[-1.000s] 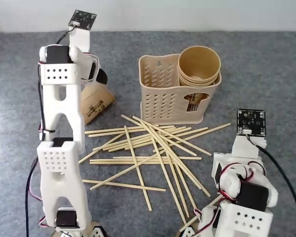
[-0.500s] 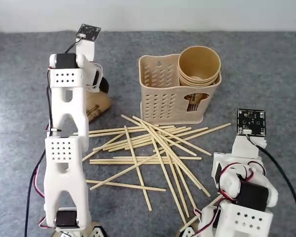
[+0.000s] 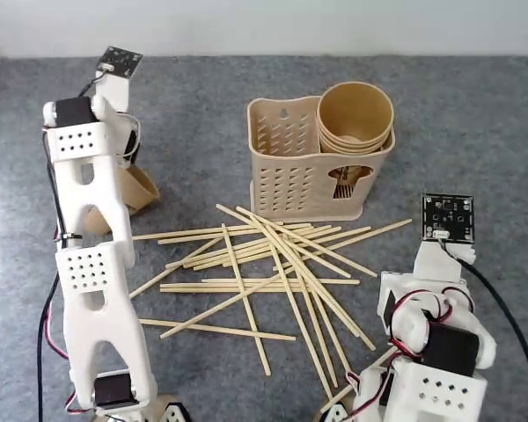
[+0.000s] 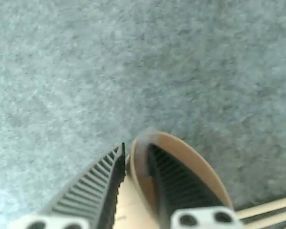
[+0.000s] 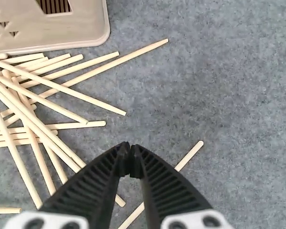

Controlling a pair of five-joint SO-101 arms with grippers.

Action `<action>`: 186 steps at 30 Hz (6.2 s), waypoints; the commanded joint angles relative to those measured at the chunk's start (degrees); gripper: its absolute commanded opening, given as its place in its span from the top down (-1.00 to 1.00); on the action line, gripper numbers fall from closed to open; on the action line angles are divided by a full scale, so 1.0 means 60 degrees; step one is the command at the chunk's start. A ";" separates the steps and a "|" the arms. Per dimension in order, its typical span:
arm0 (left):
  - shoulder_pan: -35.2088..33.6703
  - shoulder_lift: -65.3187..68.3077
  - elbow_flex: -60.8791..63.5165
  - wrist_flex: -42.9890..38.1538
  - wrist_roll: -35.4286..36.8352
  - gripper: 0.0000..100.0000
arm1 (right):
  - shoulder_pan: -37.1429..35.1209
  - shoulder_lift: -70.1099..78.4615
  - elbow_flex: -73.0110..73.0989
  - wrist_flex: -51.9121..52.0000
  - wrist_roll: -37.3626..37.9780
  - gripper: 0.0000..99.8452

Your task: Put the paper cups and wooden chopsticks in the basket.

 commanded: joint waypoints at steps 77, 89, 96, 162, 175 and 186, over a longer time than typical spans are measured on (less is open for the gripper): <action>-0.2813 -0.7062 0.2659 0.0117 -0.2300 0.74 | 0.0037 -0.0110 0.0234 -0.0183 -0.0073 0.98; -0.4132 -0.7062 0.7421 -0.2784 -0.5245 0.58 | 0.0022 -0.0081 0.0234 -0.0198 -0.0073 0.98; -0.4249 -0.7048 0.9267 -0.4586 -0.5524 0.58 | 0.0022 -0.0051 0.0234 -0.0198 -0.0073 0.98; 0.5245 -1.4271 1.0542 -0.6139 0.3766 0.97 | 0.0271 -0.0110 0.0440 -0.0374 -0.0073 0.98; 0.7077 -1.2996 1.0381 -0.8249 0.4264 0.97 | 0.0359 -0.0110 0.0440 -0.0403 -0.0059 0.98; 0.7546 -1.1487 1.0381 -0.8791 0.4264 0.97 | 0.0359 -0.0110 0.0440 -0.0403 -0.0059 0.98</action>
